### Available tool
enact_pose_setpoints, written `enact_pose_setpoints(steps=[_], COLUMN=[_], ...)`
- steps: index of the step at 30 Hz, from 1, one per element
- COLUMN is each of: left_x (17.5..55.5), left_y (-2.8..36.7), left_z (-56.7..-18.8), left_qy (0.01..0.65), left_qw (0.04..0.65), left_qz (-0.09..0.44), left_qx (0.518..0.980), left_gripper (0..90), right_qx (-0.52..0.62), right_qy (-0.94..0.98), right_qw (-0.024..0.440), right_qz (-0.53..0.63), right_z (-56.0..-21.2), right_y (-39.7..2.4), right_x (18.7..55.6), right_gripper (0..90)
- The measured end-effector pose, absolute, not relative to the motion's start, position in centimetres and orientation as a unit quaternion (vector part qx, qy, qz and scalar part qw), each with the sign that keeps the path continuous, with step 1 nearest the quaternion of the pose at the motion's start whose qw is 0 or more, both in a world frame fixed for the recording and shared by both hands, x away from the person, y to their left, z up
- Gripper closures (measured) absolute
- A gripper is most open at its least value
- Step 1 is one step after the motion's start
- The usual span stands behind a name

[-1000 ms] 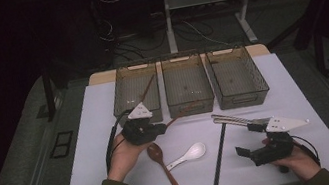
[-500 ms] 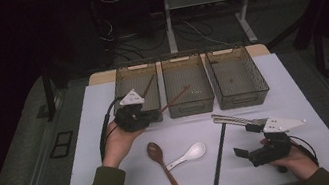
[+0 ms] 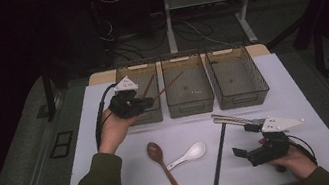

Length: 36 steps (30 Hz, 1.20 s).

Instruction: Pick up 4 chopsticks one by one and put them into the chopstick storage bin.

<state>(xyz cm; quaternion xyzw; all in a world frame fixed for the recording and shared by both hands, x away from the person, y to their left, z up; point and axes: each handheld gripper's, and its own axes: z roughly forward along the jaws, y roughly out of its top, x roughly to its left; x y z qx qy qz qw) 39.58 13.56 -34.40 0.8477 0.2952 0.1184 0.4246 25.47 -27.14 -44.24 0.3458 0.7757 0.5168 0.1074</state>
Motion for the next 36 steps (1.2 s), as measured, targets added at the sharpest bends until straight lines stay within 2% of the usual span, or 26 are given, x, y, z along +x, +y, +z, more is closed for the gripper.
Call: enact_pose_setpoints(steps=[14, 36], left_x=[43.4, 48.1], left_y=[14.0, 16.2], left_z=[-34.2, -37.3], left_qy=[0.336, 0.436], left_qw=[0.407, 0.353], left_qz=[0.145, 0.171], left_qx=[0.837, 0.81], left_gripper=[82.9, 82.7], right_qx=[0.34, 0.336], right_qy=[0.779, 0.781], right_qw=[0.108, 0.107], right_qz=[0.515, 0.515], right_z=[-44.2, -44.2], right_y=[-27.0, -27.0], right_x=[25.5, 25.3], right_gripper=[0.8, 0.9])
